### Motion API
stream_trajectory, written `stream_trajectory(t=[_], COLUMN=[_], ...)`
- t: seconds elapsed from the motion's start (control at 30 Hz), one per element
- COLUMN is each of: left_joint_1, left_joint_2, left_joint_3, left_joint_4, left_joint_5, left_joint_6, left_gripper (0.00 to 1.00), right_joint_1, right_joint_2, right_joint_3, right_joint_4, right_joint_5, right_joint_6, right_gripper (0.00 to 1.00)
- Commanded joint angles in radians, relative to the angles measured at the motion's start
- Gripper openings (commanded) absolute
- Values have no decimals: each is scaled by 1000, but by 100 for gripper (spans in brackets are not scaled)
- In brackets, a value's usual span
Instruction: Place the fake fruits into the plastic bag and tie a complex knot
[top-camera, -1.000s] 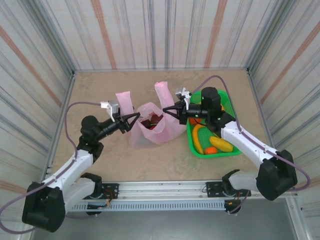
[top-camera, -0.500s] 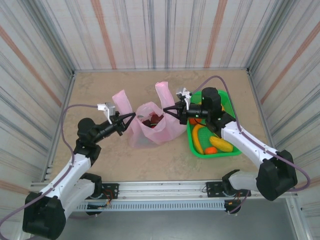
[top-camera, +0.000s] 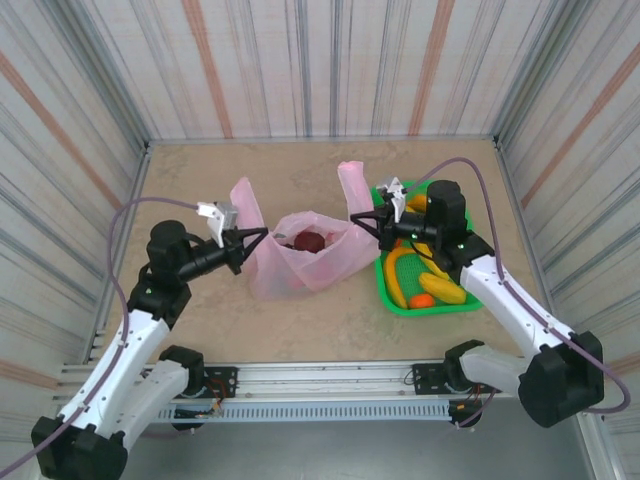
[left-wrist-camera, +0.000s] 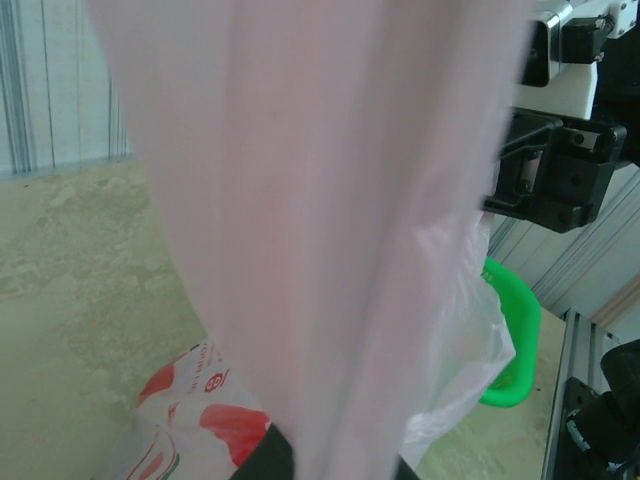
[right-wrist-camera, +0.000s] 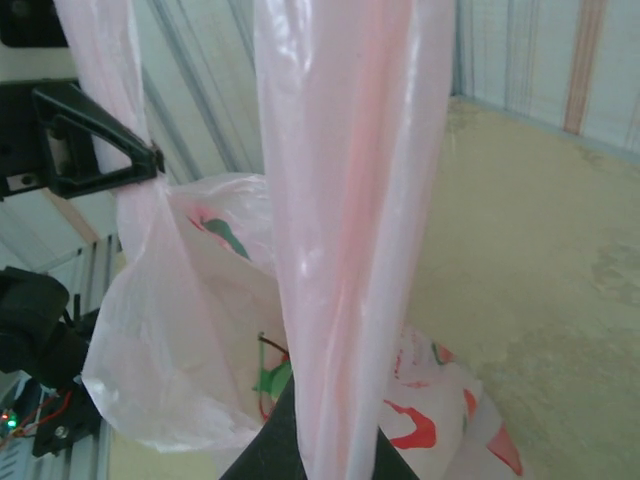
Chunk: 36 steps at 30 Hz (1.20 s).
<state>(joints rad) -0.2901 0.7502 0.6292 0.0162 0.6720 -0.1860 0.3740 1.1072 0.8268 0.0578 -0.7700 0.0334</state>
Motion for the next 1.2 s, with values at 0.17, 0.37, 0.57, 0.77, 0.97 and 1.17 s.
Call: stream_trajectory(t=[0.17, 0.37, 0.57, 0.77, 0.97, 1.17], left_joint_1=[0, 1, -2, -64, -84, -127], left_joint_2=[-3, -9, 8, 47, 100, 202], left_joint_3=[33, 40, 94, 183, 217, 296], left_joint_4=[-65, -72, -146, -331, -438, -575], left_joint_5=[-24, -11, 43, 82, 134, 118], left_joint_6=[54, 74, 138, 341, 504, 601], left_gripper=[0, 0, 0, 0, 0, 0], right_joint_1=[-84, -112, -111, -83, -25, 26], right_joint_2=[-105, -112, -111, -112, -80, -19], right_joint_3=[-61, -80, -68, -34, -9, 47], right_joint_4=[-56, -50, -57, -154, -219, -271], right_joint_5=[40, 24, -18, -20, -28, -11], right_joint_6=[1, 13, 1, -79, -153, -204], right_gripper=[0, 0, 0, 0, 0, 0])
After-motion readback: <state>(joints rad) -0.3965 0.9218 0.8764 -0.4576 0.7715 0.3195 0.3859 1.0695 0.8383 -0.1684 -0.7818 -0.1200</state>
